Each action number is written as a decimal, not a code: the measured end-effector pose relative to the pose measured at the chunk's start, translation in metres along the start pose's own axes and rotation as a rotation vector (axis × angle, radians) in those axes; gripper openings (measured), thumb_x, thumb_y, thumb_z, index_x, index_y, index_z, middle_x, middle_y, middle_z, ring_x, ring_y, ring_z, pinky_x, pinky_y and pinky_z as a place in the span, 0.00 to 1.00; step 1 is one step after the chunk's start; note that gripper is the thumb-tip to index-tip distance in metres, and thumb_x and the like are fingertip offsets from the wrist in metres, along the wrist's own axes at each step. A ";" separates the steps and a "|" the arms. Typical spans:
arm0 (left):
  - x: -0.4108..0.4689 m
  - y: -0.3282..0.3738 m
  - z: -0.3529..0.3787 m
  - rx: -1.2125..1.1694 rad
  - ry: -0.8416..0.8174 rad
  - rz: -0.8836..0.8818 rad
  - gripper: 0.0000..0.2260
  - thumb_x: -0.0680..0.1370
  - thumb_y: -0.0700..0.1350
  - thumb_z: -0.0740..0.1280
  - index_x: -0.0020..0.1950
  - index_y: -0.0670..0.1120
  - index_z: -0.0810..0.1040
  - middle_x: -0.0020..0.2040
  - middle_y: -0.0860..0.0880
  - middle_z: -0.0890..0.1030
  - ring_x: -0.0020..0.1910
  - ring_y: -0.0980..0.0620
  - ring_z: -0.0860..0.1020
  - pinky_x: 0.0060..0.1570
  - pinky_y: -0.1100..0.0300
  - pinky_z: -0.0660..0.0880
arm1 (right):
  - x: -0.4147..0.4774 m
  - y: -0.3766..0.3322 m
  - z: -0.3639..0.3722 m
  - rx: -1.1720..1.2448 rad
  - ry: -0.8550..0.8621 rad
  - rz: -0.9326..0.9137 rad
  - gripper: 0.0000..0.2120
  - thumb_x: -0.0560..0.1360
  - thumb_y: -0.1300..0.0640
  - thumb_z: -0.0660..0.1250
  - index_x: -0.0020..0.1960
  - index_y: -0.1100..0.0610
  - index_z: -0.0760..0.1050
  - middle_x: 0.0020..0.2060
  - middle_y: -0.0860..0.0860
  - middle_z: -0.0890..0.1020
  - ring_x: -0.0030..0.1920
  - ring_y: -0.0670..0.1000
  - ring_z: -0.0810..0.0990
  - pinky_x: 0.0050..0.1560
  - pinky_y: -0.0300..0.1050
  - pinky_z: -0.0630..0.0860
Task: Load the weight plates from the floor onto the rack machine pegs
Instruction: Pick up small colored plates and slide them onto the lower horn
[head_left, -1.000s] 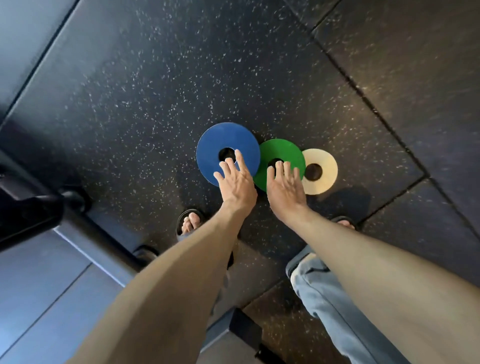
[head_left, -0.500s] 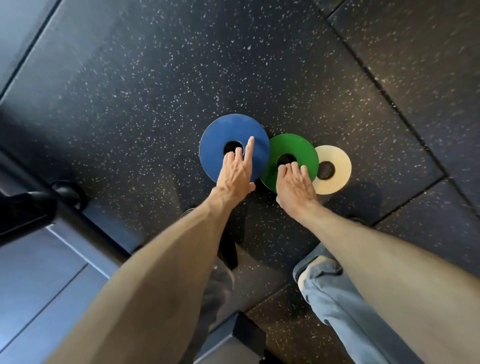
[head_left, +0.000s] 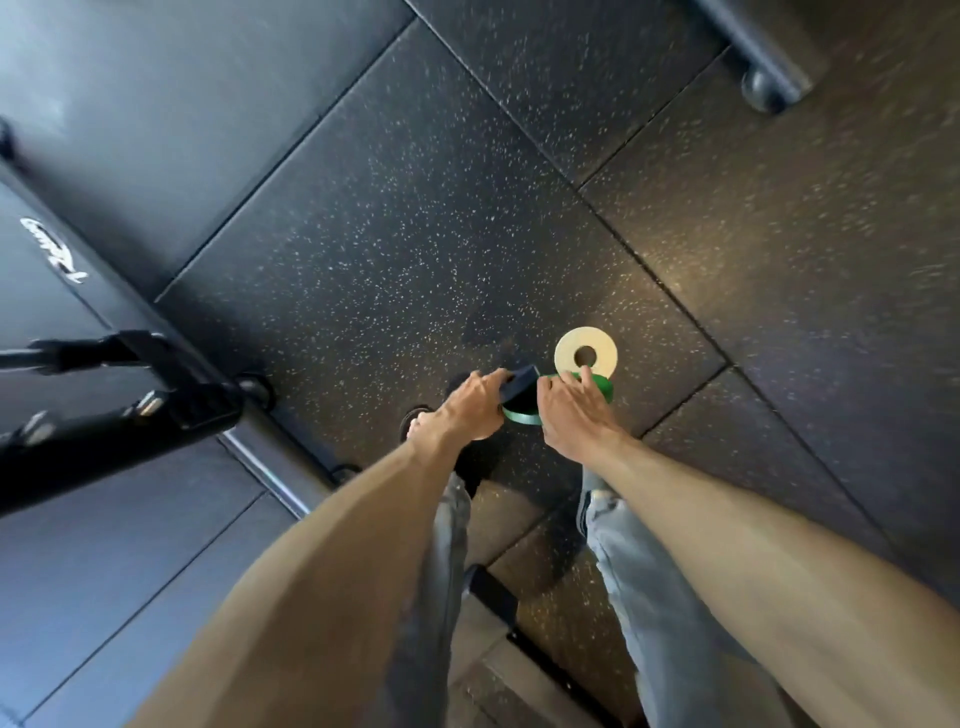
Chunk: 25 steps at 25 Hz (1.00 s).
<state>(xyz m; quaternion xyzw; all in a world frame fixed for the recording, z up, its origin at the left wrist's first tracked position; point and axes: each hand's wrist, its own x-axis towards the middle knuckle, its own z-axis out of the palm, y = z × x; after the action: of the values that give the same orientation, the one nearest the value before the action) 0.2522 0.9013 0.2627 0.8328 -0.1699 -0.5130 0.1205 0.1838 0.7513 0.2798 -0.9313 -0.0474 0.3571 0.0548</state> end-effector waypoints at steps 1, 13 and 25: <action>-0.032 0.009 -0.009 -0.013 -0.009 -0.002 0.27 0.74 0.34 0.63 0.73 0.48 0.68 0.61 0.43 0.78 0.60 0.43 0.76 0.59 0.49 0.76 | -0.026 -0.004 -0.023 0.001 -0.011 -0.025 0.14 0.74 0.57 0.66 0.58 0.58 0.72 0.52 0.56 0.82 0.57 0.57 0.77 0.66 0.58 0.64; -0.365 0.058 -0.073 -0.274 0.272 -0.239 0.20 0.75 0.37 0.65 0.66 0.50 0.77 0.59 0.47 0.81 0.58 0.46 0.79 0.55 0.57 0.74 | -0.201 -0.099 -0.208 -0.024 -0.104 -0.432 0.15 0.79 0.53 0.63 0.61 0.60 0.75 0.56 0.59 0.81 0.58 0.61 0.79 0.60 0.53 0.73; -0.576 -0.051 0.069 -1.204 0.856 -0.749 0.14 0.74 0.45 0.70 0.60 0.48 0.81 0.52 0.46 0.83 0.52 0.47 0.81 0.52 0.59 0.74 | -0.240 -0.378 -0.254 -0.482 -0.289 -0.914 0.11 0.73 0.51 0.71 0.48 0.59 0.82 0.43 0.56 0.86 0.46 0.55 0.84 0.51 0.47 0.80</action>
<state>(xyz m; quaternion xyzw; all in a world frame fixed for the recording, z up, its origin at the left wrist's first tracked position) -0.0409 1.1798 0.6812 0.7505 0.4832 -0.1610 0.4212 0.1577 1.0773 0.6774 -0.7432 -0.5357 0.4005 -0.0178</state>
